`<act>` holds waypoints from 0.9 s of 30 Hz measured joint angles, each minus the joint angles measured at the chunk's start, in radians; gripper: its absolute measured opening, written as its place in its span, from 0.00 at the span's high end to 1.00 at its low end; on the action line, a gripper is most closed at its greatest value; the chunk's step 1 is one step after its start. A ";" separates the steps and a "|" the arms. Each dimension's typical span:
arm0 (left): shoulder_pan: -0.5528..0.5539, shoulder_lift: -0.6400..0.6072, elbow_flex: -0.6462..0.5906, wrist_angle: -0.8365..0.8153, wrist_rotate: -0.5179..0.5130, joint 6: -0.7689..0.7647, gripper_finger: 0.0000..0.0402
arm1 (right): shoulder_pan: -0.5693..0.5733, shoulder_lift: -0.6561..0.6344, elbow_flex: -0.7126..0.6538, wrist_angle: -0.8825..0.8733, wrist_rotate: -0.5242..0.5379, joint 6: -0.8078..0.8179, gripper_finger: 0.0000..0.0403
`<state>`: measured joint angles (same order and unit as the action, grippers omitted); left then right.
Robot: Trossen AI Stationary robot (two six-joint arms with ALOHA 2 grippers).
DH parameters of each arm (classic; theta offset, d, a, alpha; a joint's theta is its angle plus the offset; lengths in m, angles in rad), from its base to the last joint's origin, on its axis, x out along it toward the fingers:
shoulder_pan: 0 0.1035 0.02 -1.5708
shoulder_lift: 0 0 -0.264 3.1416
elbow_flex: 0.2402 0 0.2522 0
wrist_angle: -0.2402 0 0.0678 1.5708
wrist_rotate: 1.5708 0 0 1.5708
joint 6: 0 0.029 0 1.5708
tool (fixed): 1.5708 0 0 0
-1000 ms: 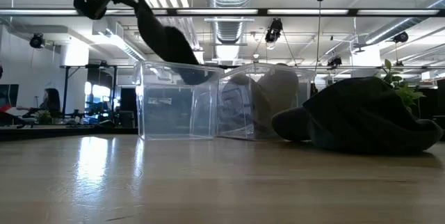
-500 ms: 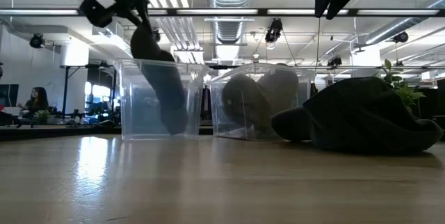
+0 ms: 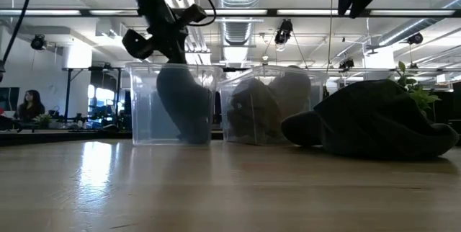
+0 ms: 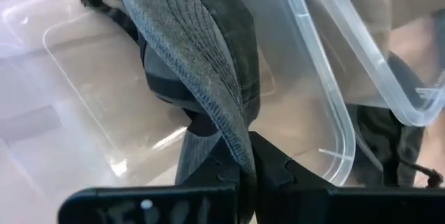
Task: Pick & Place hat
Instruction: Put the bottom black cap into the left transparent bin, then put the black cap into the left transparent bin
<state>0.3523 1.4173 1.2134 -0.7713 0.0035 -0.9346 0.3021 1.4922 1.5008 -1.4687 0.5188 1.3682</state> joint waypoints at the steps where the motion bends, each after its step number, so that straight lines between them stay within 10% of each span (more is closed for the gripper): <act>1: 0.000 -0.007 -0.008 0.011 0.001 0.014 0.98 | 0.014 -0.011 -0.020 0.021 -0.010 0.000 0.68; 15: 0.011 -0.164 -0.306 0.248 0.219 -0.082 0.97 | 0.111 -0.261 -0.482 0.542 -0.075 0.149 0.76; 27: 0.011 -0.314 -0.185 0.038 0.036 0.013 0.66 | 0.110 -0.187 -0.598 0.673 -0.209 0.142 0.68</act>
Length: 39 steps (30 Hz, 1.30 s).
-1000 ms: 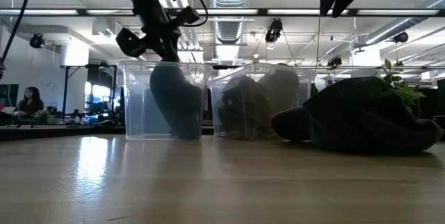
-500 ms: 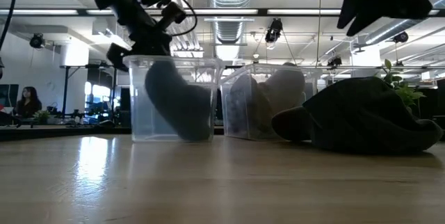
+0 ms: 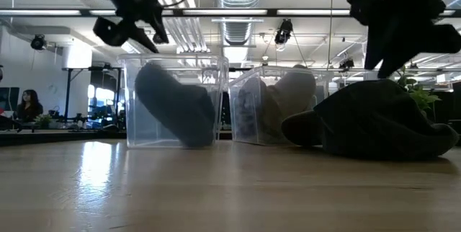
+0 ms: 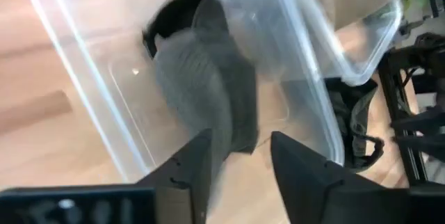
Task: Pick & Place hat
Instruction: Put the black cap into the left transparent bin
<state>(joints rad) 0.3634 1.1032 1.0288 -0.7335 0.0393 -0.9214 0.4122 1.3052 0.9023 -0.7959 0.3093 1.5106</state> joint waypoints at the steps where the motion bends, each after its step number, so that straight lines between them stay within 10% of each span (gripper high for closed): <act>1: 0.001 -0.007 0.021 -0.024 -0.014 0.007 0.63 | 0.000 0.013 -0.010 0.013 -0.002 -0.001 0.67; 12: -0.221 -0.054 0.251 -0.024 -0.121 0.098 0.55 | -0.017 0.206 -0.076 0.234 -0.078 -0.049 0.59; 25: -0.805 0.003 0.017 0.150 -0.298 -0.192 0.55 | -0.018 0.555 -0.012 0.944 -0.515 -0.337 0.65; 31: -0.958 0.014 -0.181 0.388 -0.400 -0.384 0.55 | 0.037 0.620 0.123 0.883 -0.840 -0.491 0.68; 39: -0.987 0.153 -0.441 1.019 -0.418 -0.100 0.55 | 0.073 0.617 0.307 0.534 -0.780 -0.625 0.70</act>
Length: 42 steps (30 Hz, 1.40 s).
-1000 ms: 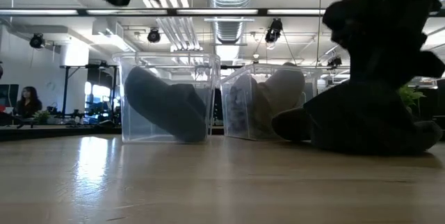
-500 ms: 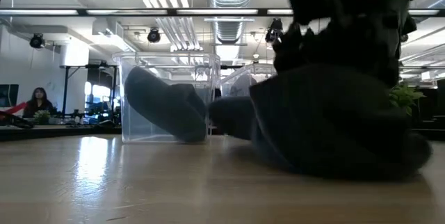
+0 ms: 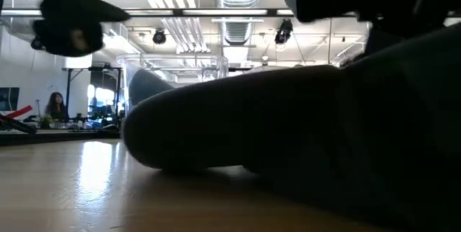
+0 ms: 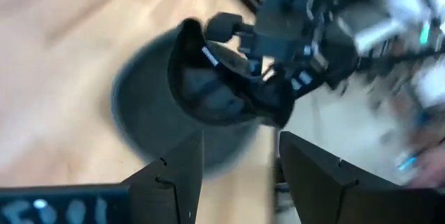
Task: Pick & Place hat
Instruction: Put the black cap into the left transparent bin
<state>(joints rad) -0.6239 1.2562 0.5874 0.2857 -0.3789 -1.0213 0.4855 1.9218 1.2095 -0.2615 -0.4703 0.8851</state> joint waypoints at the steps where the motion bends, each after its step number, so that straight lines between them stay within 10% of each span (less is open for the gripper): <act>1: -0.002 0.027 -0.005 0.041 -0.014 0.105 0.55 | 0.000 -0.001 0.021 -0.036 0.021 -0.011 0.70; 17: -0.057 0.382 0.319 -0.259 0.021 1.184 0.55 | -0.001 -0.028 0.055 -0.206 0.106 0.074 0.70; 31: -0.040 0.584 0.336 -0.047 0.015 1.211 0.55 | -0.002 -0.028 0.043 -0.205 0.105 0.083 0.70; 36: -0.011 0.644 0.361 0.025 -0.132 1.211 0.56 | -0.002 -0.028 0.042 -0.205 0.106 0.083 0.70; 42: 0.040 0.652 0.431 -0.024 -0.107 1.174 0.72 | -0.001 -0.028 0.044 -0.206 0.106 0.080 0.70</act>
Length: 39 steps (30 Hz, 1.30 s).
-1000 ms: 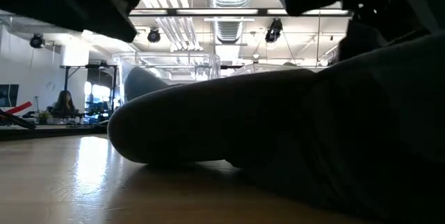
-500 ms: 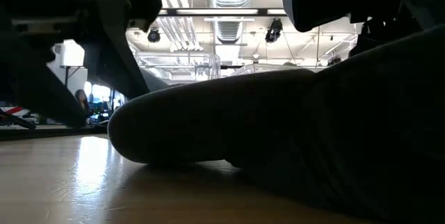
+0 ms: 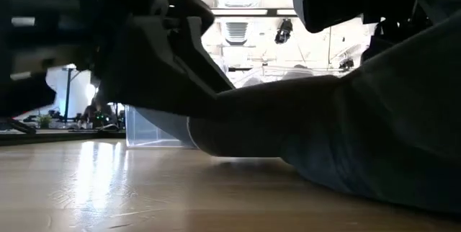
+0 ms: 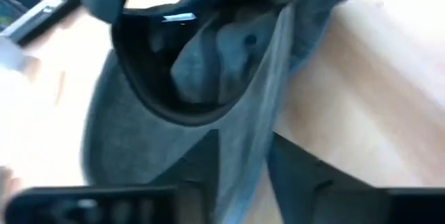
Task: Pick & Place hat
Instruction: Put the black cap into the left transparent bin
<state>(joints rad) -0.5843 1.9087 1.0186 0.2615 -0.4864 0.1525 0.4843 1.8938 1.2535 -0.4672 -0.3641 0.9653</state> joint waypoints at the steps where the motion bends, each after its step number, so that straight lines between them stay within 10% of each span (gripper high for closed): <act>1: 0.006 0.000 0.011 -0.014 0.018 -0.013 0.77 | 0.000 0.000 0.003 0.000 0.000 0.000 0.70; 5: 0.020 -0.003 0.058 -0.051 0.056 -0.019 0.96 | 0.000 0.000 0.024 -0.001 0.000 -0.005 0.70; 11: 0.023 -0.017 0.173 -0.321 0.111 -0.093 0.98 | 0.000 -0.060 0.072 -0.070 0.042 -0.024 0.70; 29: 0.277 -0.444 0.205 -0.550 0.541 -0.615 0.98 | 0.034 -0.571 0.109 -0.419 0.906 0.123 0.70; 39: 0.436 -0.811 0.205 -0.781 0.559 -1.093 0.95 | 0.057 -0.611 0.099 -0.423 1.019 0.112 0.70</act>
<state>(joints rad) -0.1484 1.0975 1.2236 -0.5200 0.0724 -0.9402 0.5415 1.2827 1.3522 -0.8902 0.6549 1.0769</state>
